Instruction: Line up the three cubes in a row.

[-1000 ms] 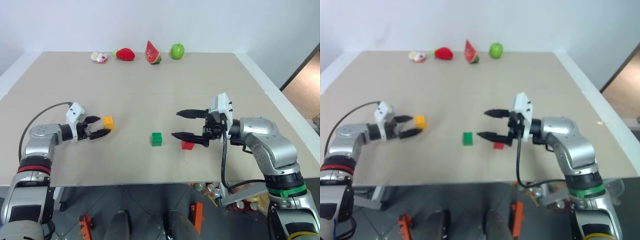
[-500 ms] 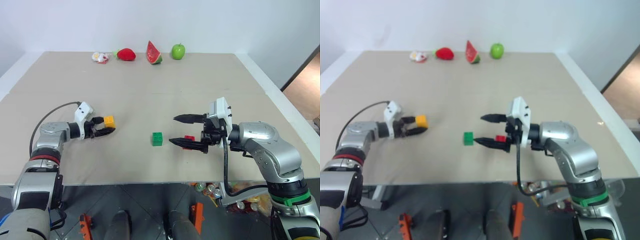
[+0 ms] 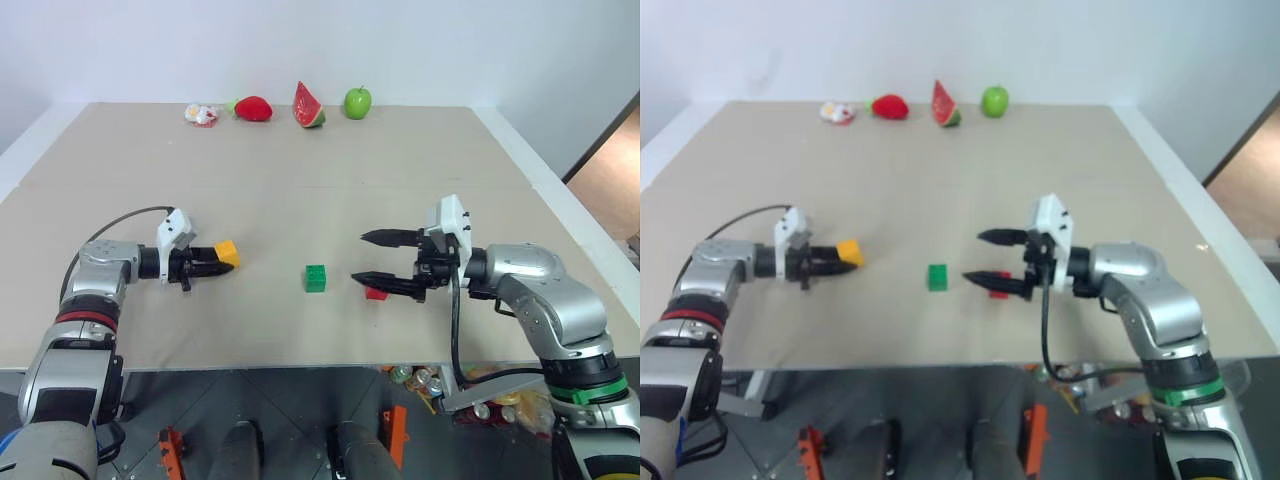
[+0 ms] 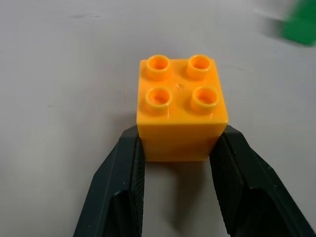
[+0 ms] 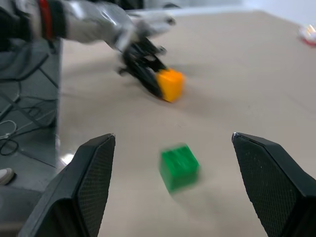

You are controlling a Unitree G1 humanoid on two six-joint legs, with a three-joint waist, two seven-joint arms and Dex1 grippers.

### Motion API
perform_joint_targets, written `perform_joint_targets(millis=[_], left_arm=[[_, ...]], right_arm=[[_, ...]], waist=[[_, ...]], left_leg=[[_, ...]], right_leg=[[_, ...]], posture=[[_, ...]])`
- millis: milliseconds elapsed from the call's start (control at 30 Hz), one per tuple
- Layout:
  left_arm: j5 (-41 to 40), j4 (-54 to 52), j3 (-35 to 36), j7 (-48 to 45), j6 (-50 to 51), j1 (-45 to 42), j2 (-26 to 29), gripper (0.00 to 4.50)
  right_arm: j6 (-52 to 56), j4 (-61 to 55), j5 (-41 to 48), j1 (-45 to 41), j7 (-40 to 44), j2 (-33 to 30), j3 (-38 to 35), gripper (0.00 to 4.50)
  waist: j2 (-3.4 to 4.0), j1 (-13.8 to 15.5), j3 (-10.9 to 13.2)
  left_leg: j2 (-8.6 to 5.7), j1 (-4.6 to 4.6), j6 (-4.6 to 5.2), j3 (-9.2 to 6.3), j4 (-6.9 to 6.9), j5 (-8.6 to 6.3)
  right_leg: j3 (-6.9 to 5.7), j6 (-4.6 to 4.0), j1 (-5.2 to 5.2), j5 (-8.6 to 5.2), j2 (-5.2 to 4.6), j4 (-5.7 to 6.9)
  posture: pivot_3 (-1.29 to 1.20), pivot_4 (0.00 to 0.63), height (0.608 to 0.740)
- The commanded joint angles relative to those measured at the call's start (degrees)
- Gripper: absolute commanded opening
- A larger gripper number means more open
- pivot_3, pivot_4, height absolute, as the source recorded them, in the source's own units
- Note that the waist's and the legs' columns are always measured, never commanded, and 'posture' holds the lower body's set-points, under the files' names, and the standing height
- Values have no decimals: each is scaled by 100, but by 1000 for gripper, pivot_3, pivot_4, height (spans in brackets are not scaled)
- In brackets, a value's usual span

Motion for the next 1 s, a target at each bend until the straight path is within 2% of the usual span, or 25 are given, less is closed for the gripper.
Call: perform_joint_targets(millis=[33,133,267,533,1000], left_arm=[[-252,-957,-84,-496,406,200,109,1295],[-333,-1456,-146,-559,696,338,25,1295],[-277,-1606,-307,-541,775,347,-125,1295],[-97,-1156,-592,-515,521,95,-400,1295],[376,328,-682,-121,-792,-700,-743,1295]], right_arm=[[-340,591,-127,-21,140,-319,-495,3922],[-480,903,-182,-74,159,-412,-631,3922],[-569,1033,-208,-121,133,-432,-723,3922],[-446,696,-150,139,-7,-445,-850,3922],[-214,361,-49,334,13,-595,-1036,3922]], waist=[[0,3,0],[0,1,0],[1,-1,0],[1,-6,0],[1,4,0]], left_leg=[[0,-1,0,0,0,0],[1,0,0,-1,-1,0],[1,4,1,-2,-1,0],[1,3,1,-2,1,0],[-9,0,19,-2,19,12]], right_leg=[[-1,0,0,0,0,0],[-1,0,-2,-1,2,0],[1,-1,0,-1,6,2],[4,1,-1,-1,7,1],[13,1,9,23,4,1]], posture=[[0,150,740],[0,150,740],[0,150,740],[0,150,740],[0,150,740]])
